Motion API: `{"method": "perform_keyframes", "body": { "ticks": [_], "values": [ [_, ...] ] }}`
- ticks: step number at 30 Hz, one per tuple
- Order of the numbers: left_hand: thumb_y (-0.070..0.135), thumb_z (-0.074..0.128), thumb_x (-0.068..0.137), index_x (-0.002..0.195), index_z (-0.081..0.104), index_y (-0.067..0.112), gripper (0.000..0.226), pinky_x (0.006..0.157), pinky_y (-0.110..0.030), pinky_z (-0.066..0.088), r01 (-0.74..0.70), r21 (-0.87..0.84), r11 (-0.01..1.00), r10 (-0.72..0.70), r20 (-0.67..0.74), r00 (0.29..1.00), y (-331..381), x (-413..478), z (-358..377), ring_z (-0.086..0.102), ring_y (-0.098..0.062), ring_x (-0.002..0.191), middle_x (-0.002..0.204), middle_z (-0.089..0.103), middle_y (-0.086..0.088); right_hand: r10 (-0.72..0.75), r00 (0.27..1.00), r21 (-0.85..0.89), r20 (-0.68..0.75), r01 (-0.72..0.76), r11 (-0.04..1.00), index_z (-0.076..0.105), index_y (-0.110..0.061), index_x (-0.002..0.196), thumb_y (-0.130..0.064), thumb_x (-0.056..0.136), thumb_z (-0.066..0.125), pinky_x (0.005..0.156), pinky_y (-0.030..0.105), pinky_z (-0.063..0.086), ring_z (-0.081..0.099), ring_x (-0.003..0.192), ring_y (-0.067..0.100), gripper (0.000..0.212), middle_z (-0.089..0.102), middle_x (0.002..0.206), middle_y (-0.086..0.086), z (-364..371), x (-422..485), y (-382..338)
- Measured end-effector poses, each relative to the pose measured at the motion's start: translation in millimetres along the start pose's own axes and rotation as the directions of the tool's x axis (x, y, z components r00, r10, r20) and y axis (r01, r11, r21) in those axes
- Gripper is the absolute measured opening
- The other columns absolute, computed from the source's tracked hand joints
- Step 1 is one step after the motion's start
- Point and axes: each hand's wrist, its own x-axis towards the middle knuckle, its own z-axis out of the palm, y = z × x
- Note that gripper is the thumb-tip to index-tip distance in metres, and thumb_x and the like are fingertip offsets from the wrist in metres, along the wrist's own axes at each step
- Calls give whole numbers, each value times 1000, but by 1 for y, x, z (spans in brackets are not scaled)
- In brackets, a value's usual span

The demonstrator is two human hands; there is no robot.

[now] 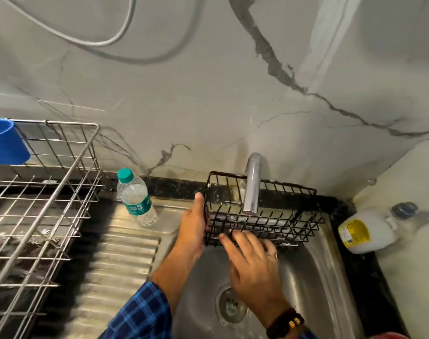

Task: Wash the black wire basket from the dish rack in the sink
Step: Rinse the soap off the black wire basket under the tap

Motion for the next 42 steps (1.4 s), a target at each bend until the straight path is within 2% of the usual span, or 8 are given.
{"method": "perform_keyframes", "body": {
  "ticks": [8, 16, 23, 27, 30, 33, 39, 42],
  "values": [
    [50, 41, 104, 106, 72, 7, 53, 62, -29, 59, 18, -152, 988, -29, -68, 997, 5, -9, -1, 77, -19, 71, 81, 79, -7, -49, 999, -8, 21, 49, 999, 29, -11, 155, -10, 84, 68, 114, 54, 29, 18, 152, 30, 81, 21, 165, 7, 10, -6, -10],
    [48, 40, 105, 91, 77, 7, 57, 88, -39, 58, -149, -44, 988, 149, -2, 989, 10, -17, 2, 76, -27, 92, 90, 79, -13, -54, 976, -28, 210, 62, 998, 37, -27, 150, -22, 74, 75, 107, 60, 33, 44, 139, 18, 85, 49, 149, -3, 1, 4, -6],
    [41, 43, 106, 76, 63, 14, 45, 56, -24, 56, -205, -182, 962, 188, -108, 976, 18, -17, -39, 70, -13, 60, 60, 70, 3, -274, 957, 164, 100, 255, 953, 52, -26, 138, -15, 80, 59, 112, 49, 33, 41, 140, 10, 60, 47, 152, -6, -6, 11, -6],
    [40, 45, 106, 83, 57, 21, 32, 47, -21, 51, -167, -281, 945, 121, -175, 977, 20, -14, -62, 63, -6, 50, 53, 63, 9, 91, 994, 248, -63, -72, 966, 69, -18, 120, -18, 88, 48, 96, 52, 50, 53, 125, 21, 38, 60, 134, -1, -1, 6, 13],
    [43, 47, 104, 91, 66, 15, 36, 69, -36, 59, -136, -248, 959, 91, -186, 978, 16, -18, -66, 72, -25, 76, 73, 75, -4, 274, 961, 204, -45, -260, 944, 65, -15, 126, -26, 92, 45, 95, 53, 52, 51, 125, 29, 42, 60, 132, 5, 0, 10, 3],
    [44, 48, 104, 97, 69, 13, 38, 81, -43, 59, -129, -251, 959, 74, -216, 974, 17, -21, -65, 73, -30, 86, 83, 78, -9, 208, 977, 16, 54, -209, 978, 58, -14, 136, -32, 91, 42, 101, 55, 48, 47, 134, 32, 51, 57, 140, 10, 3, 7, -7],
    [41, 44, 106, 82, 57, 18, 35, 51, -23, 50, -157, -238, 959, 103, -225, 969, 24, -20, -70, 61, -6, 50, 59, 62, 5, 68, 998, -15, -17, -68, 998, 53, -17, 137, -19, 83, 46, 97, 52, 52, 50, 124, 28, 55, 57, 131, 10, 5, -7, -6],
    [38, 43, 107, 84, 61, 16, 37, 64, -31, 57, -144, -189, 971, 106, -194, 975, 25, -23, -68, 70, -14, 60, 58, 68, 4, 119, 988, -65, 102, -113, 991, 45, -22, 142, -28, 82, 47, 98, 53, 50, 45, 129, 28, 60, 58, 135, 5, 0, 2, -11]
  ]
}}
